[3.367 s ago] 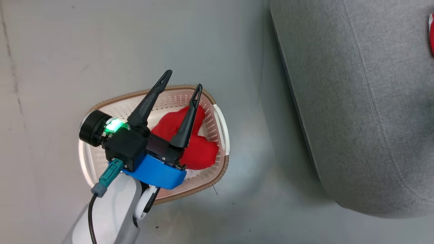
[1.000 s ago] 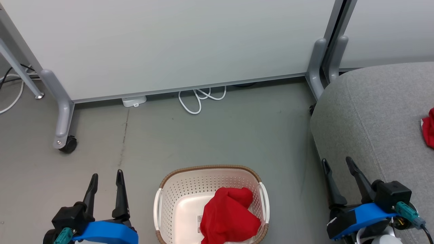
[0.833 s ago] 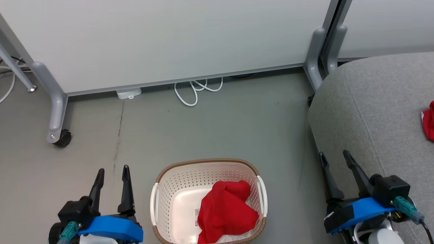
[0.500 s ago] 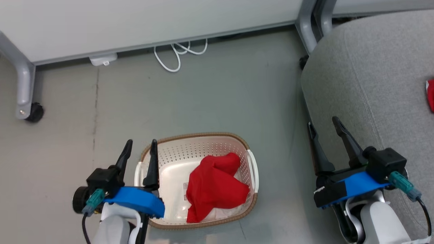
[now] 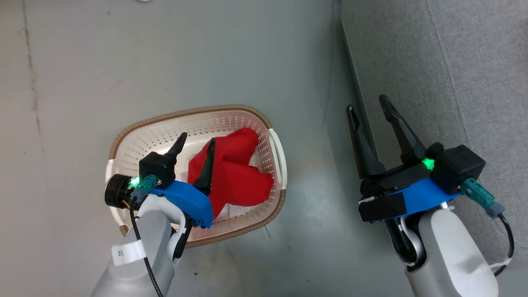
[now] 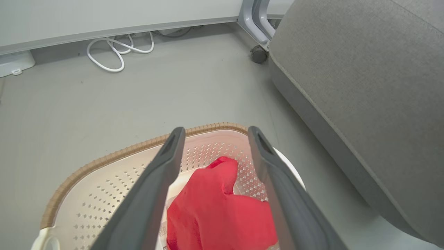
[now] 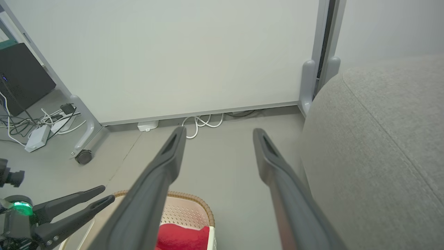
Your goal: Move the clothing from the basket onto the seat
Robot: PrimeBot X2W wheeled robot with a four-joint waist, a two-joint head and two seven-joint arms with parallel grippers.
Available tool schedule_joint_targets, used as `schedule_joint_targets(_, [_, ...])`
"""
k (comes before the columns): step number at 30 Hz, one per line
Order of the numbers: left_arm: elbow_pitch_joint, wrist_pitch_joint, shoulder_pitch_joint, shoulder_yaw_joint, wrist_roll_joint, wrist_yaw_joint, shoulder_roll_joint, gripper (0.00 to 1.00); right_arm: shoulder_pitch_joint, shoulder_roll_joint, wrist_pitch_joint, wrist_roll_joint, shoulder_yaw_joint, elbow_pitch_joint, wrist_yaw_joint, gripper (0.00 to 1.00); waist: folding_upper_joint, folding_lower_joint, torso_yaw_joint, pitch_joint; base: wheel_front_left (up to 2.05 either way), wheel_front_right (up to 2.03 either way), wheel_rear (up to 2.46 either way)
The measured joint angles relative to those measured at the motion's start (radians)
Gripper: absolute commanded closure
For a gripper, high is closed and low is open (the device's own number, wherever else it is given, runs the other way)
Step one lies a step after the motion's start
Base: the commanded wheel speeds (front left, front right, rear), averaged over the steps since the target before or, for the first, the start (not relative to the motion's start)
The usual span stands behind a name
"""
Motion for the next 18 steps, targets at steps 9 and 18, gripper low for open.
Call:
schedule_joint_targets(9, [0.228, 0.006, -0.135, -0.072, -0.038, 0.0, 0.026, 0.0, -0.068, 0.0, -0.033, 0.047, 0.075, 0.0, 0.0, 0.0, 0.0, 0.0, -0.092, 0.122, 0.0, 0.0, 0.0])
schedule_joint_targets(18, [0.395, 0.033, -0.245, -0.062, -0.054, 0.03, 0.04, 0.0, -0.074, 0.0, -0.043, 0.065, 0.096, -0.021, 0.0, 0.0, 0.0, -0.0001, -0.162, 0.22, 0.0, 0.0, 0.0])
